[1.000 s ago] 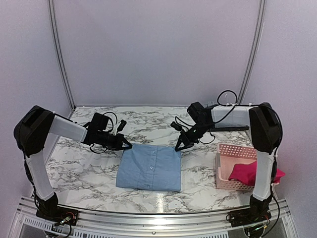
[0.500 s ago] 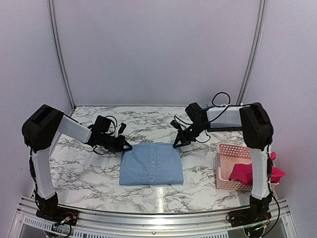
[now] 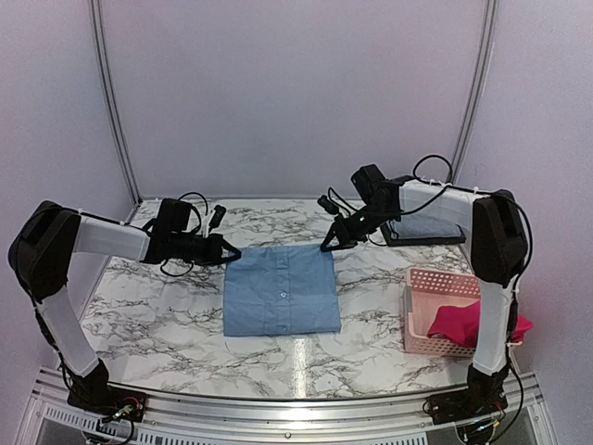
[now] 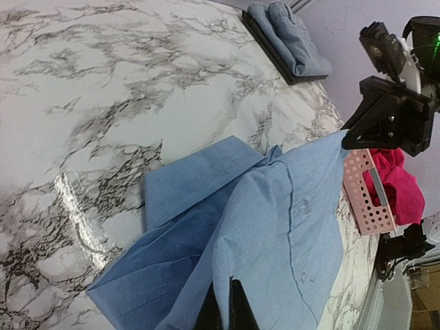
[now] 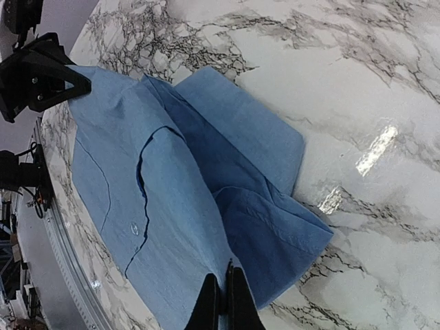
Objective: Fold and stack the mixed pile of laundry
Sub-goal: Adjust the square-folded shirt at the center of the board.
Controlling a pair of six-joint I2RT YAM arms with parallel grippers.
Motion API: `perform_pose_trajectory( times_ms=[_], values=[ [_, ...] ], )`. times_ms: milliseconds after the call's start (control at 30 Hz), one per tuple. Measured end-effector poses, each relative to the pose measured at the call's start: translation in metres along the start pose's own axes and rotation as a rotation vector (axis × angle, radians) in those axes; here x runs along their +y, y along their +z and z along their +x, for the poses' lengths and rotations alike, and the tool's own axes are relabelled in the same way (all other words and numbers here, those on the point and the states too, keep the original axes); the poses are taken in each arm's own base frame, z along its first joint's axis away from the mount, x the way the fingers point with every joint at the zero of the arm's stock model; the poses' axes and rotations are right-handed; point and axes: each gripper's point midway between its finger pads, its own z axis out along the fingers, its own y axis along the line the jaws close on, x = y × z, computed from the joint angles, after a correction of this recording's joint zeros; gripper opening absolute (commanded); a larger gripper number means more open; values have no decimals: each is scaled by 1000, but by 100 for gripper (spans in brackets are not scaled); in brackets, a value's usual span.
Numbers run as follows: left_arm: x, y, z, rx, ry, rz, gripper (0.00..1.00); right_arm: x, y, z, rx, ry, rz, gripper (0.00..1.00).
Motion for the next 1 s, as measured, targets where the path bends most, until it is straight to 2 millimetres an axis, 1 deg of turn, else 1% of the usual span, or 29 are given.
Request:
perform_pose_trajectory(
  times_ms=[100,200,300,400,500,600,700,767,800,900,933,1000],
  values=[
    [22,3,13,18,-44,-41,0,-4,8,-5,1,0,-12,0],
    [50,12,27,34,-92,-94,0,-12,23,-10,3,1,-27,0],
    [66,21,38,54,-130,-123,0,-18,37,-10,10,10,-39,0],
    [79,30,49,75,-161,-139,0,-21,45,-11,13,16,-48,0],
    [80,32,45,64,-162,-138,0,-27,52,-10,15,18,-50,0],
    [82,33,44,58,-164,-140,0,-38,65,-6,26,33,-47,0],
    [83,33,44,58,-165,-140,0,-51,79,5,51,59,-42,0],
    [83,36,42,57,-163,-134,0,-55,85,15,68,74,-44,0],
    [83,37,41,56,-162,-131,0,-53,85,21,74,79,-54,0],
    [80,40,38,58,-152,-113,0,-46,78,31,81,83,-66,0],
    [79,41,39,60,-148,-107,0,-40,73,36,87,86,-72,0],
    [74,39,38,64,-141,-99,0,-28,62,37,84,78,-78,0]
  ],
)
